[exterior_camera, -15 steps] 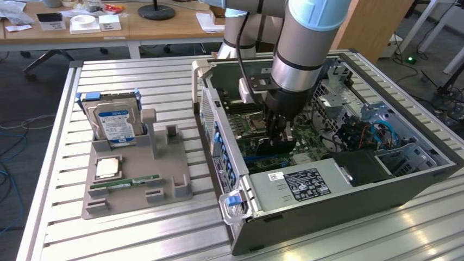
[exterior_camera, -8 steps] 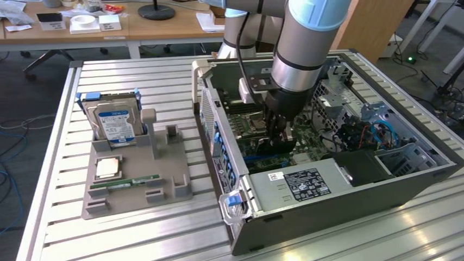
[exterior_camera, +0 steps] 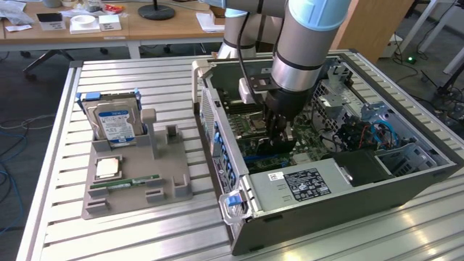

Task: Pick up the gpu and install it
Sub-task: 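Insert the gpu into the slot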

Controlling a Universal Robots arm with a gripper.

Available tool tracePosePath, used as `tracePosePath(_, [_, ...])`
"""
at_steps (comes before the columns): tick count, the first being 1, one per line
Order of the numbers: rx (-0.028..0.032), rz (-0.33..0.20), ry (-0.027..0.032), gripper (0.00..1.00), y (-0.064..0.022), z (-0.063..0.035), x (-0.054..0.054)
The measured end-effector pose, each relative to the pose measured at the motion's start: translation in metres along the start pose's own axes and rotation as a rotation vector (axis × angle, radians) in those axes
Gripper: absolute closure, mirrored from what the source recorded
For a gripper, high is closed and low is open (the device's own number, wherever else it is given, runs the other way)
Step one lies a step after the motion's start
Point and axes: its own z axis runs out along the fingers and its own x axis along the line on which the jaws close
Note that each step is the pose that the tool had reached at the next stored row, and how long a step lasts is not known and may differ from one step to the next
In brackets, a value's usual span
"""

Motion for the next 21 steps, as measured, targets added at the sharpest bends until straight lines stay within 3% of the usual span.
tracePosePath(21, [0.0008,0.000,0.0030,0.73,0.0013,0.0022,-0.0023])
